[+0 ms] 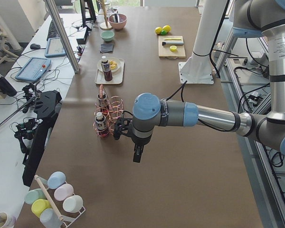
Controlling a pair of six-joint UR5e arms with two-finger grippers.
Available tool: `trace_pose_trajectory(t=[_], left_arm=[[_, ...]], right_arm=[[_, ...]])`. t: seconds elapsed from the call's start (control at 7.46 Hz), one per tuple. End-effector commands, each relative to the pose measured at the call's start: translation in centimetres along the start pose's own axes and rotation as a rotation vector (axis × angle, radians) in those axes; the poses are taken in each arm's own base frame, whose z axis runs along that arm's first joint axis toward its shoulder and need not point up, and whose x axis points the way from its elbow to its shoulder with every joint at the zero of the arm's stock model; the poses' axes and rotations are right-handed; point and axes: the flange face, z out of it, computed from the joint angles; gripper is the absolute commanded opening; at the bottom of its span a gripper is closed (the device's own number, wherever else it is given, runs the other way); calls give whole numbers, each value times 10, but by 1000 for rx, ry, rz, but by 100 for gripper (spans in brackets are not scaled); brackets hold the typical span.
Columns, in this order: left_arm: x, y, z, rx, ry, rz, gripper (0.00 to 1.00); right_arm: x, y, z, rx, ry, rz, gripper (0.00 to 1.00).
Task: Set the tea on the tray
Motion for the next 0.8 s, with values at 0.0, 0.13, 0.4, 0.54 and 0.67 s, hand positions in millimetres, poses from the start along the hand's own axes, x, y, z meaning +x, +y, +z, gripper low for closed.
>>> trace_pose_trajectory(t=[0.0, 0.13, 0.4, 0.54, 0.67], left_arm=[[-6, -1, 8, -15, -2, -4, 97], [-8, -2, 11, -22, -1, -8, 97], [-20, 2, 23, -46, 5, -33, 97], [-22, 3, 26, -51, 11, -41, 97], [-24, 3, 28, -55, 12, -44, 97]], right_arm=[[-7, -11, -4, 10, 2, -11, 100], [-9, -13, -7, 16, 1, -15, 100], [-12, -19, -11, 24, 1, -23, 100], [-13, -20, -11, 25, 3, -22, 100], [-13, -21, -12, 26, 3, -23, 100]])
